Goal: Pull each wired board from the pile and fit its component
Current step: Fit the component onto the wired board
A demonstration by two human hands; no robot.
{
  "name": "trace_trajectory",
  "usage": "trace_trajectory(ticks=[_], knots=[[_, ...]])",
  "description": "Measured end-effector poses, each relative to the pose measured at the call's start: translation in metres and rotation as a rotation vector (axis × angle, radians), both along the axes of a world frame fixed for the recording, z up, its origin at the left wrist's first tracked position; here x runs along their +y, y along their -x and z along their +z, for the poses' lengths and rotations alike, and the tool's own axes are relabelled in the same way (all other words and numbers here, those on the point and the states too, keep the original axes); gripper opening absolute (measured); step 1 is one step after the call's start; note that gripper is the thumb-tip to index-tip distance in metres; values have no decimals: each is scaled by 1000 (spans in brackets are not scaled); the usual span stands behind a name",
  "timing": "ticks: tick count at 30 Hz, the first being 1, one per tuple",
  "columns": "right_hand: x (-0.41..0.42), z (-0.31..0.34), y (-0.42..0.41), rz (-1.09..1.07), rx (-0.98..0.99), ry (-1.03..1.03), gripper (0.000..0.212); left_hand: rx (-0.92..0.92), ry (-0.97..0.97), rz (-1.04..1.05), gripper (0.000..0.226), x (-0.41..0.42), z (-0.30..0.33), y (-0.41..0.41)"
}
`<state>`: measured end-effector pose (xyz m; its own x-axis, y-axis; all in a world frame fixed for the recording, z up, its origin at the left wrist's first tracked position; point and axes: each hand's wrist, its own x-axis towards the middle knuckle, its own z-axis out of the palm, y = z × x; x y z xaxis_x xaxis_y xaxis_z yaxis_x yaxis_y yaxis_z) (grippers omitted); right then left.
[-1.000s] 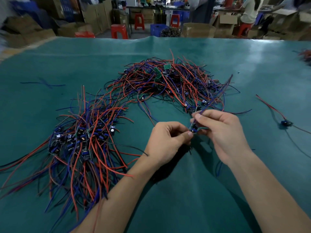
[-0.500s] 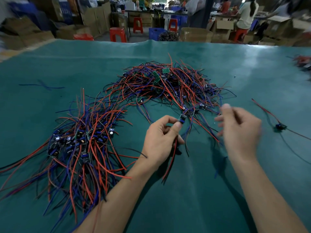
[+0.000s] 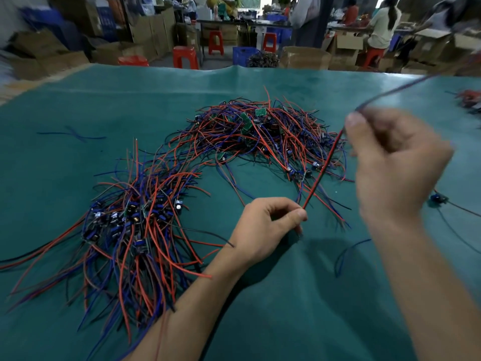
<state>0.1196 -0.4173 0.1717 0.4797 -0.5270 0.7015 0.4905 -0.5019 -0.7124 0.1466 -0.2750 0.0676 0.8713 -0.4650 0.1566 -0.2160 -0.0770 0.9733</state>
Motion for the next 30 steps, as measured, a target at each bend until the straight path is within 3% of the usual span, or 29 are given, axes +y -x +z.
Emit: trace_trajectory(ticks=[2, 4, 7, 10, 12, 14, 16, 18, 24, 30], knots=[[18, 31, -5, 109, -76, -49, 2, -2, -45, 20, 14, -1, -2, 0], [46, 54, -13, 354, 1, -23, 9, -29, -73, 62, 13, -2, -2, 0], [78, 63, -34, 609, 335, 372, 31, -69, -87, 130, 9, 0, 0, -1], [66, 48, -59, 377, 496, 663, 45, -84, -94, 172, 6, 1, 1, -2], [34, 30, -72, 159, 587, 717, 27, -73, -101, 195, 4, 1, 2, -3], [3, 5, -76, 27, 828, 743, 11, -90, -129, 206, 3, 0, 3, -3], [-18, -27, -74, -4, 1034, 728, 15, -112, -152, 232, 5, 0, 3, -4], [-28, -51, -70, 11, 1092, 696, 25, -116, -157, 253, 8, 0, 4, -4], [-53, -63, -67, -6, 994, 424, 18, -45, -97, 260, 8, -1, 0, -6], [-71, -45, -31, 106, 675, -149, 16, -5, -67, 258, 8, -2, -3, -7]])
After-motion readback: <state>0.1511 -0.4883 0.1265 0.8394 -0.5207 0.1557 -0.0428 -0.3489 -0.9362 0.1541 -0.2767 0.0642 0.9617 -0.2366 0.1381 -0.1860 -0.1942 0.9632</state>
